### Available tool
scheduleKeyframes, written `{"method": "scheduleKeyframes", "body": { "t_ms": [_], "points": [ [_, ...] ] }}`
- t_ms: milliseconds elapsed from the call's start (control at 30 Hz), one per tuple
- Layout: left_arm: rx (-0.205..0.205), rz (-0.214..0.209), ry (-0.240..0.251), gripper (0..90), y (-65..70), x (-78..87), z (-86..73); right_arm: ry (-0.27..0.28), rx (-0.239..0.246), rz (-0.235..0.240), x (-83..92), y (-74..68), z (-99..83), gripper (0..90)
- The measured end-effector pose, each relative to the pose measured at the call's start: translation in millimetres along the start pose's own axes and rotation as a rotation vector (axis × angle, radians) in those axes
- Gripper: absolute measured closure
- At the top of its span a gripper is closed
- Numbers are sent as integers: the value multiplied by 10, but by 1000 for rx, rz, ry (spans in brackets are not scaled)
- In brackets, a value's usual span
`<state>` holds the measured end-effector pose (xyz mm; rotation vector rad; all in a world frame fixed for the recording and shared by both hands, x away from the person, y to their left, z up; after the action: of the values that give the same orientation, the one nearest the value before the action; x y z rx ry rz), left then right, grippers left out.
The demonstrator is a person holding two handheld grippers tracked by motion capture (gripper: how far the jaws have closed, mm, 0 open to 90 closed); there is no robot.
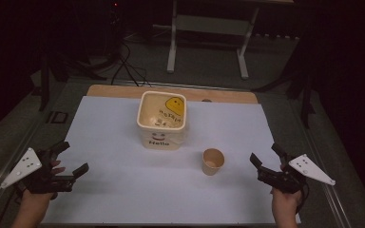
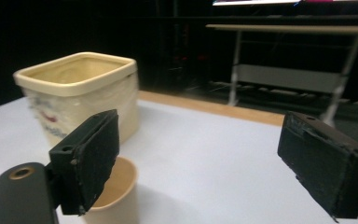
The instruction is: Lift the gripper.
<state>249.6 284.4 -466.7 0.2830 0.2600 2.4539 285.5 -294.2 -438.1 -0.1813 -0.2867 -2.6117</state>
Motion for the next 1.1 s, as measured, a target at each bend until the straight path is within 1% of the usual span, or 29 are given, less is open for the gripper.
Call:
{"method": "scheduleKeyframes", "body": {
  "t_ms": [67, 133, 200, 233, 333, 367, 400, 433, 467, 533, 567, 600, 633, 667, 700, 733, 767, 833, 867, 900, 933, 967, 1000, 1067, 1100],
  "points": [
    [8, -21, 8, 9, 14, -1, 13, -1, 2, 6, 3, -8, 8, 122],
    [-3, -27, 6, 9, 30, -8, 24, 1, 13, 14, 14, -18, 27, 121],
    [-5, -41, 2, 9, 47, -22, 30, 8, -6, 28, 33, -17, 46, 120],
    [-8, -45, -3, 9, 52, -28, 30, 12, -18, 43, 42, -10, 62, 121],
    [-13, -59, -13, 9, 73, -51, 28, -6, -20, 55, 66, 6, 95, 122],
    [-16, -65, -16, 9, 79, -57, 27, -9, -17, 63, 74, 12, 111, 121],
    [-16, -68, -16, 9, 84, -60, 27, -3, -20, 86, 96, 23, 160, 121],
    [-15, -70, -17, 9, 86, -62, 28, -3, -20, 86, 96, 23, 160, 121],
    [-17, -75, -20, 9, 95, -65, 31, -8, -19, 107, 97, 25, 182, 117],
    [-18, -80, -22, 9, 103, -64, 37, -16, -8, 133, 96, 37, 253, 114],
    [-17, -81, -22, 9, 105, -64, 39, -19, -11, 163, 88, 40, 297, 114],
    [-17, -85, -21, 9, 110, -64, 44, -17, -11, 179, 83, 40, 314, 114],
    [-18, -85, -23, 9, 114, -62, 46, -24, 7, 220, 66, 25, 363, 114],
    [-19, -89, -23, 9, 117, -60, 51, -31, 31, 247, 42, 3, 421, 114],
    [-19, -89, -23, 9, 117, -60, 51, -31, 31, 247, 42, 3, 421, 114],
    [-17, -92, -21, 9, 121, -57, 55, -32, 32, 267, 31, -2, 447, 115],
    [-16, -94, -20, 9, 124, -54, 57, -35, 38, 298, 10, -14, 493, 115],
    [-17, -94, -22, 9, 126, -53, 53, -35, 49, 338, -20, -35, 573, 114],
    [-16, -94, -28, 9, 128, -55, 43, -30, 76, 388, -51, -63, 649, 114],
    [-16, -94, -28, 9, 128, -55, 43, -30, 76, 388, -51, -63, 649, 114],
    [-18, -96, -32, 9, 132, -56, 37, -36, 83, 402, -69, -77, 672, 114],
    [-19, -98, -34, 9, 135, -56, 35, -45, 99, 429, -102, -103, 709, 119],
    [-20, -99, -34, 9, 140, -55, 35, -50, 106, 444, -119, -116, 723, 127],
    [-22, -102, -34, 9, 148, -56, 36, -71, 135, 511, -190, -178, 759, 136],
    [-22, -102, -34, 9, 148, -56, 36, -71, 135, 511, -190, -178, 759, 136]
  ]
}}
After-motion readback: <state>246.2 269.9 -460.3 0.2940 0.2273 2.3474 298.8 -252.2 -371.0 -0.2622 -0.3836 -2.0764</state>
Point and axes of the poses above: each handheld gripper's, and its own axes: x roughly backward along the jaws, z roughly out of its top, y roughly to its right, the point moved 5 cm from there along -x, roughly forward along the jaws, and after that the axes turned 12 degrees about x, right-handed, at the moved point
